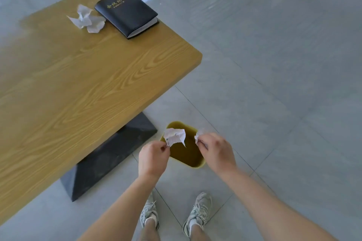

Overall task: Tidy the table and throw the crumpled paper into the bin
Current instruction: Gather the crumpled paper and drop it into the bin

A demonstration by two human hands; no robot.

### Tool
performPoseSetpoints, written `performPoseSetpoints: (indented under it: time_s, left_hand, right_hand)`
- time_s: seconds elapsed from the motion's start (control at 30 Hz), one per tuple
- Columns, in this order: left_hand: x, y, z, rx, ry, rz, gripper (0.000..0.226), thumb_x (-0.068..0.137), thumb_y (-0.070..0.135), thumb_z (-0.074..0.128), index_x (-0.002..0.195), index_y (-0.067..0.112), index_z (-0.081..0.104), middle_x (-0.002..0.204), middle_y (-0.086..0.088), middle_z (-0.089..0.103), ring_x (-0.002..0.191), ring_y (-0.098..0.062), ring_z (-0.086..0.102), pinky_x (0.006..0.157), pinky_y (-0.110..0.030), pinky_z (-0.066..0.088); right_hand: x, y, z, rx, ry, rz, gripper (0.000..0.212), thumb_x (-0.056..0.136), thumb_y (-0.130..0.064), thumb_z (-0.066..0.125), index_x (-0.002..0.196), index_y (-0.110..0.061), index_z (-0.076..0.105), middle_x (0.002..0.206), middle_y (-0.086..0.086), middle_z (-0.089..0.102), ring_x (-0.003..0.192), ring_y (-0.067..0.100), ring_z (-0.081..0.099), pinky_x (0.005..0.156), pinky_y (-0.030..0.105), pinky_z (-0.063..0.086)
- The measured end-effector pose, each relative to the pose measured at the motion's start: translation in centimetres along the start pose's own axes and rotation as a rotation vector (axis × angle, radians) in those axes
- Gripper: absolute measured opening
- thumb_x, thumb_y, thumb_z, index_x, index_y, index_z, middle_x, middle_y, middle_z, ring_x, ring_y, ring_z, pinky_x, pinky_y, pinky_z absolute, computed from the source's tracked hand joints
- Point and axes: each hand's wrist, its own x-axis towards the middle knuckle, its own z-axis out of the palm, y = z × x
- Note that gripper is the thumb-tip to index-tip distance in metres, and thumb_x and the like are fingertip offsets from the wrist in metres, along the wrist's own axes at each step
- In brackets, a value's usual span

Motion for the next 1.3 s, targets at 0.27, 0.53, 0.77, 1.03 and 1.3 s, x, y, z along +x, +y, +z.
performPoseSetpoints:
  time_s: [0.27,0.53,0.77,1.03,1.3]
  left_hand:
    - [2.9,-4.5,6.8,0.075,-0.095,-0.100,0.029,0.089,0.014,0.061,0.060,0.015,0.064,0.051,0.002,0.051,0.047,-0.014,0.044,0.047,-0.024,0.035]
    - [6.1,-8.7,12.8,0.191,-0.165,-0.120,0.020,0.093,0.018,0.060,0.083,0.012,0.076,0.066,0.000,0.062,0.052,-0.013,0.051,0.045,-0.018,0.036]
    - [8.5,-11.4,16.9,0.305,-0.211,-0.126,0.027,0.093,0.017,0.056,0.072,0.015,0.071,0.054,0.005,0.049,0.047,-0.013,0.047,0.043,-0.020,0.031]
    - [10.6,-13.4,19.7,0.364,-0.247,-0.132,0.042,0.090,0.012,0.053,0.050,0.017,0.045,0.050,0.001,0.040,0.045,-0.014,0.037,0.043,-0.025,0.025]
    - [12.5,-14.7,22.1,0.408,-0.255,-0.099,0.039,0.092,0.012,0.051,0.053,0.018,0.049,0.052,0.001,0.041,0.049,-0.015,0.039,0.044,-0.025,0.028]
  right_hand:
    - [0.3,5.7,8.5,-0.012,-0.101,0.093,0.014,0.094,-0.024,0.060,0.095,-0.019,0.073,0.095,0.002,0.070,0.086,0.027,0.061,0.066,0.033,0.045]
    - [1.3,9.9,15.2,0.065,-0.121,0.217,0.009,0.090,-0.018,0.064,0.088,-0.016,0.073,0.093,0.000,0.070,0.082,0.029,0.061,0.063,0.030,0.041]
    - [2.8,12.9,19.2,0.052,-0.174,0.255,0.015,0.094,-0.025,0.060,0.084,-0.018,0.068,0.096,-0.002,0.069,0.085,0.028,0.059,0.064,0.030,0.042]
    - [3.9,14.4,22.6,0.045,-0.180,0.239,0.010,0.092,-0.024,0.063,0.091,-0.017,0.070,0.096,0.000,0.068,0.086,0.028,0.061,0.066,0.031,0.045]
    - [4.7,16.1,24.9,0.048,-0.217,0.277,0.013,0.096,-0.028,0.058,0.097,-0.020,0.069,0.107,-0.004,0.068,0.094,0.025,0.061,0.074,0.032,0.047]
